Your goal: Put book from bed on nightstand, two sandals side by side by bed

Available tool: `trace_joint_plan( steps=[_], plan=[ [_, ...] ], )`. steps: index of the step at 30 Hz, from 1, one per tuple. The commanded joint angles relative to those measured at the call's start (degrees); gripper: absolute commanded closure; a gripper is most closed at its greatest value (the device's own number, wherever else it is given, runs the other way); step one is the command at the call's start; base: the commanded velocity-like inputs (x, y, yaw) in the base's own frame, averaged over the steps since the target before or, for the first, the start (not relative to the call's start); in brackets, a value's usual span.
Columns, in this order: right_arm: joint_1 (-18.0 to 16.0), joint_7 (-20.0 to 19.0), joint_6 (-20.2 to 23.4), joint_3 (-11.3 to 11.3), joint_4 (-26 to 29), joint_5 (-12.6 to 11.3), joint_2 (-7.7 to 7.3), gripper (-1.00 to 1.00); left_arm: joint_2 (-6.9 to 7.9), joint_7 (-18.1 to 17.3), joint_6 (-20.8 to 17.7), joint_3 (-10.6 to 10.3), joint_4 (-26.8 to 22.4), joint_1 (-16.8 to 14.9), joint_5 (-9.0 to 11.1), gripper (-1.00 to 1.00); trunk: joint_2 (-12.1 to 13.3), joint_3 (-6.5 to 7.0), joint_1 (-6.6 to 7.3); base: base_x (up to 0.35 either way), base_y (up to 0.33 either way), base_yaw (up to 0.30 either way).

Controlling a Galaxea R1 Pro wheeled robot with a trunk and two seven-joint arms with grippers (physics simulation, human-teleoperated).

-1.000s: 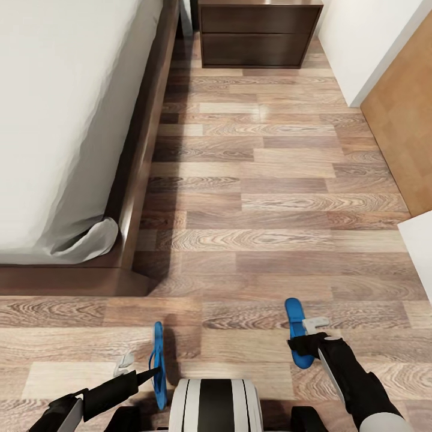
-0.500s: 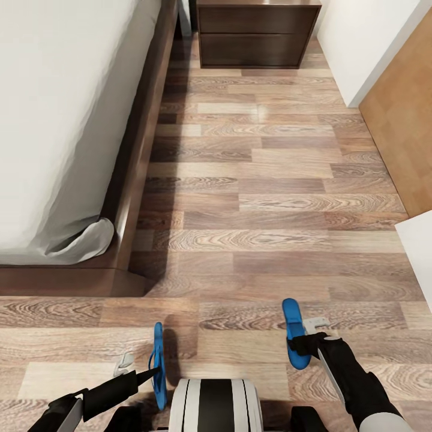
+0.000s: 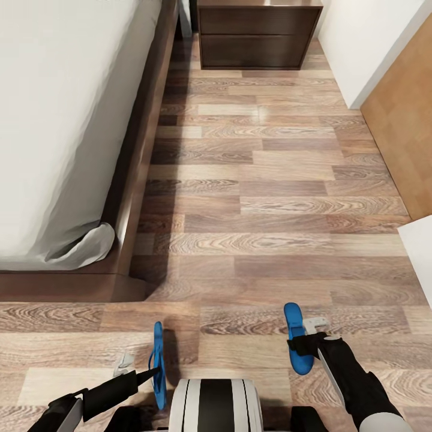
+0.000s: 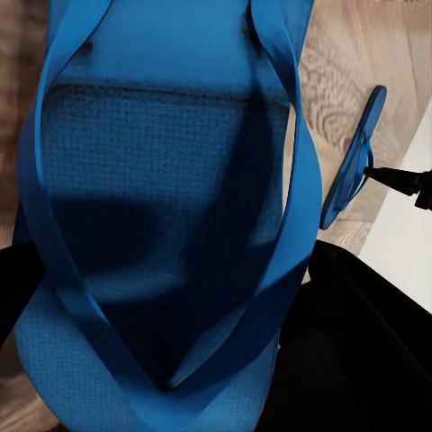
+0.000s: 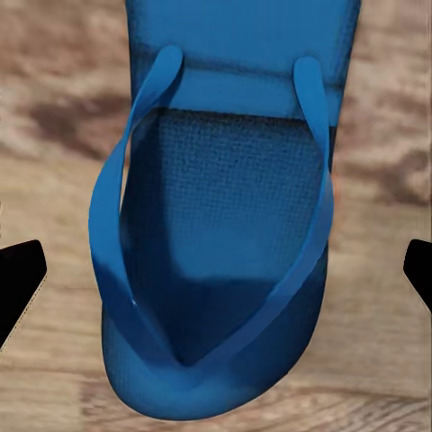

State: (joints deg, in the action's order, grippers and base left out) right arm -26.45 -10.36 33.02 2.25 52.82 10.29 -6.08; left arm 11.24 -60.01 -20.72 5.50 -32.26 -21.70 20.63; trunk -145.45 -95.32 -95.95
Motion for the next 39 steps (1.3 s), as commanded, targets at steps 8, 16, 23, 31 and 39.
trace_joint_plan(
  steps=[8,16,23,31,39],
  plan=[
    [0.0,-0.5,0.2,0.2,0.1,0.6,0.02,-1.00,0.00,-0.2,-0.6,0.0,0.0,0.0,0.3,1.00,0.0,-0.03,0.00,0.071,0.000,0.000],
    [0.0,-0.5,0.3,0.2,0.1,0.6,0.02,-1.00,0.01,-0.2,-0.6,0.0,0.0,0.0,0.3,1.00,0.0,-0.03,0.00,0.002,0.000,0.000],
    [0.0,-0.5,0.2,0.2,0.1,0.6,0.02,-1.00,0.09,-0.5,-0.6,0.1,0.0,0.0,0.3,1.00,0.0,-0.03,0.00,0.000,0.000,0.000],
    [0.0,-0.5,0.3,0.2,0.1,0.6,0.02,-1.00,4.34,-10.5,-0.7,0.3,-0.1,0.0,0.5,1.00,0.0,-0.03,0.00,0.000,0.000,0.000],
    [0.0,-0.5,0.3,0.2,0.1,0.6,0.02,-1.00,4.91,-12.0,-0.8,0.4,-0.2,0.0,0.6,1.00,0.0,-0.03,0.00,0.000,0.000,0.000]
  ],
)
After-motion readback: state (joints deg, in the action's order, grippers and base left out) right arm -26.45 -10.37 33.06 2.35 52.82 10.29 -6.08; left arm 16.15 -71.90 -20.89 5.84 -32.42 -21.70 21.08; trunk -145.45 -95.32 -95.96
